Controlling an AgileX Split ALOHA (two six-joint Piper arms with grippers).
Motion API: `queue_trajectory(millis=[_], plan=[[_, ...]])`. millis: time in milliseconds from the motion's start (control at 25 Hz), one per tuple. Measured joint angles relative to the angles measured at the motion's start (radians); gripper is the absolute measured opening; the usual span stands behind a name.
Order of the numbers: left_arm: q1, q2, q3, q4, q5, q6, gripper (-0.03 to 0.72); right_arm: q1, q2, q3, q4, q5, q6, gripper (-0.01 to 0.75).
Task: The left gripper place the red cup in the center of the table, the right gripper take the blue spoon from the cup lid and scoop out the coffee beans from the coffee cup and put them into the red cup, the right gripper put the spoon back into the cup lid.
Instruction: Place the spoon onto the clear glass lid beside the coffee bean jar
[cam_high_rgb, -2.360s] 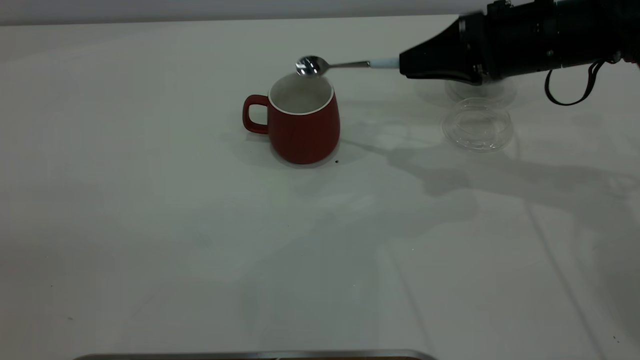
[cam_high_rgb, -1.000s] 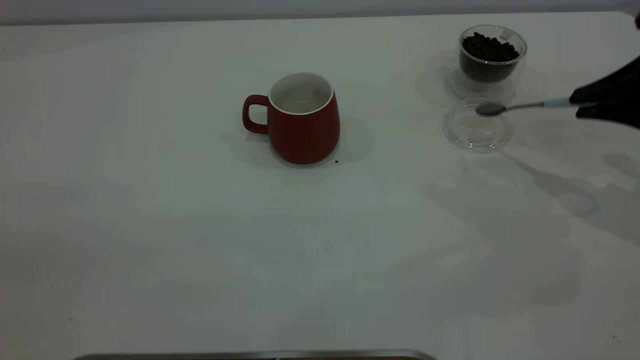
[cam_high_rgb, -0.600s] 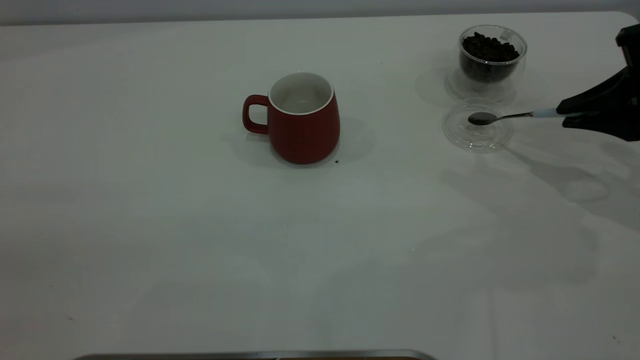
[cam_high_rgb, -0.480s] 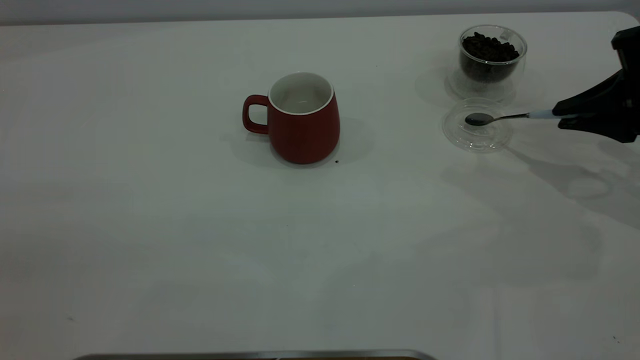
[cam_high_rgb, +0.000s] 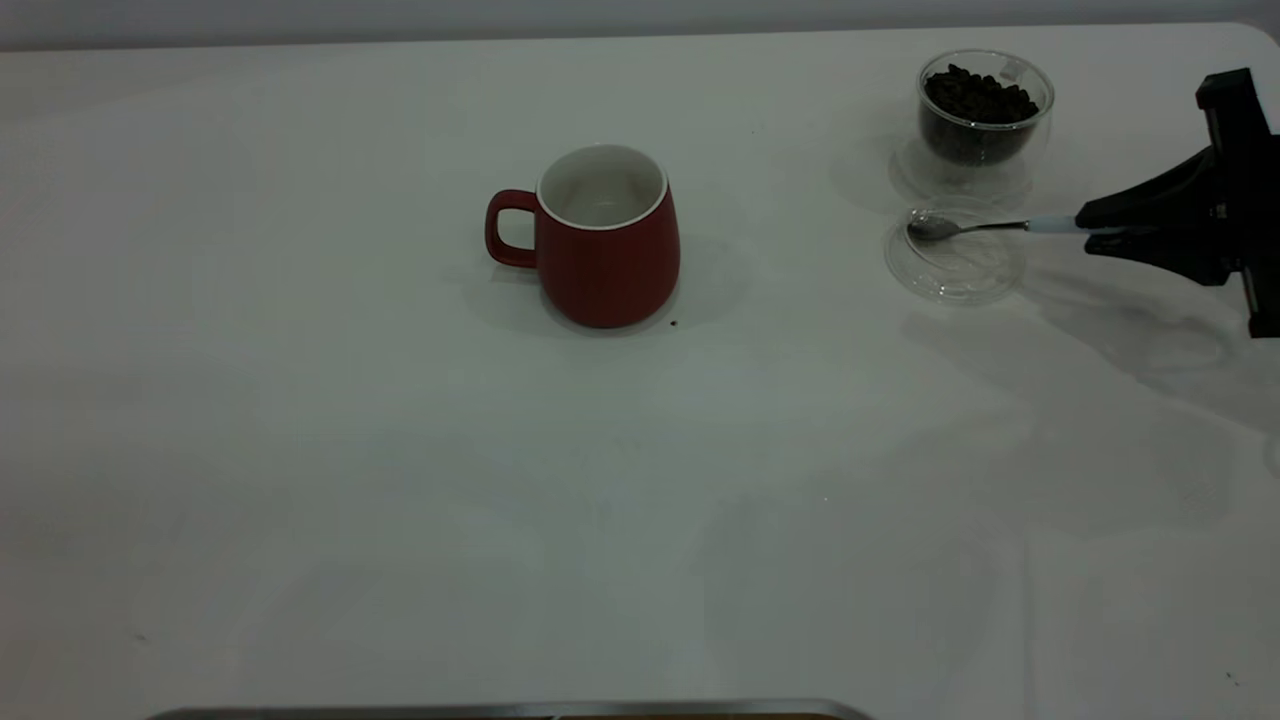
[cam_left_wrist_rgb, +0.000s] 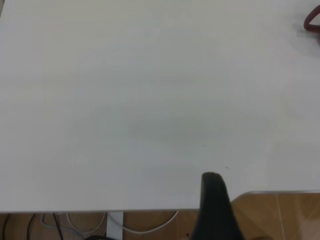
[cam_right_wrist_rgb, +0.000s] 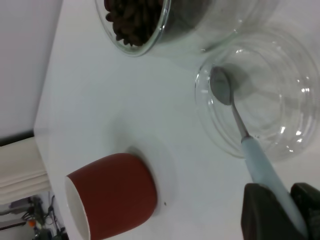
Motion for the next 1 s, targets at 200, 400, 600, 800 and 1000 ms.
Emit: queue_trajectory(millis=[200, 400, 600, 800, 1000], plan=[[0.000, 0.000, 0.000, 0.000, 0.000, -0.002, 0.587, 0.000, 0.020, -0.009, 0.001, 0.009, -0.001, 0.113], [0.000, 0.000, 0.000, 0.000, 0.000, -0.001, 0.587, 0.000, 0.020, -0.010, 0.001, 0.005, -0.001, 0.113], [0.000, 0.000, 0.000, 0.000, 0.000, -0.001, 0.587, 0.000, 0.020, -0.010, 0.002, 0.004, -0.002, 0.122], [0.000, 0.000, 0.000, 0.000, 0.000, -0.001, 0.587, 0.000, 0.020, -0.010, 0.002, -0.009, -0.003, 0.217], [0.000, 0.000, 0.000, 0.000, 0.000, -0.001, 0.587, 0.000, 0.020, -0.010, 0.002, -0.010, 0.003, 0.355]])
